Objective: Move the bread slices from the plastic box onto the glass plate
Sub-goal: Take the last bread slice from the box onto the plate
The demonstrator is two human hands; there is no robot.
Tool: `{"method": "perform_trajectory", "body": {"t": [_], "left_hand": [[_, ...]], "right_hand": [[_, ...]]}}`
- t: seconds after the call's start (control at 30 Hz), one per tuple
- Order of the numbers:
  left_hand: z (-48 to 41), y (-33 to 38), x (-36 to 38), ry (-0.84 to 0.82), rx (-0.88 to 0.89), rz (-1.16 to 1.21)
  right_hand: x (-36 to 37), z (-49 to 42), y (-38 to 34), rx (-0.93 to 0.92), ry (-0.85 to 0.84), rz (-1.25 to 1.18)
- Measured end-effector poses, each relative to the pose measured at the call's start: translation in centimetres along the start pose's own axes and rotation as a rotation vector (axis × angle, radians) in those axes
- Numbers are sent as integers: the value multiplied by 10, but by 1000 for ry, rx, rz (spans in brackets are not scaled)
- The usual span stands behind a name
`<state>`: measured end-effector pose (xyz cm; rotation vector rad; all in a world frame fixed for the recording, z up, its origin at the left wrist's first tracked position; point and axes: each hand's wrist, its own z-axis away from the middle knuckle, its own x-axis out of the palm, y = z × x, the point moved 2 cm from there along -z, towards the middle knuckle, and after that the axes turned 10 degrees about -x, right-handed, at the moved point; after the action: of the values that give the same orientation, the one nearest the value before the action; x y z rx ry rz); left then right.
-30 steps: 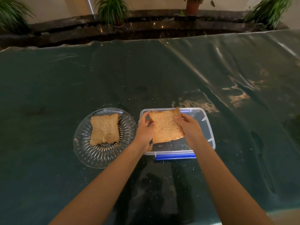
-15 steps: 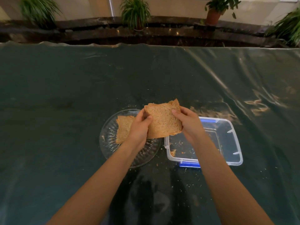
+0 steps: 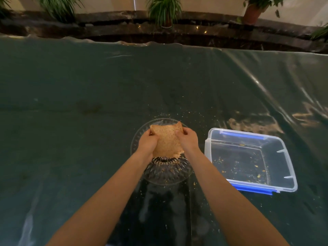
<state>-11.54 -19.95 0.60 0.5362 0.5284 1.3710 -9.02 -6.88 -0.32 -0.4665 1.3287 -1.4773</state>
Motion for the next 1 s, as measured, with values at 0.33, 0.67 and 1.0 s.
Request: {"method": "perform_trajectory", "body": {"t": [0.33,0.67,1.0], "left_hand": [[-15,-1,-12,113,94,-178],[-17,-21,-15,-13,120,-146],[-22,-20,0,10,212,-114]], "right_hand": [[8,-10,19,23,28,152],[14,-3,27,19,-135,98],[16,-6,29,-59,18,2]]}}
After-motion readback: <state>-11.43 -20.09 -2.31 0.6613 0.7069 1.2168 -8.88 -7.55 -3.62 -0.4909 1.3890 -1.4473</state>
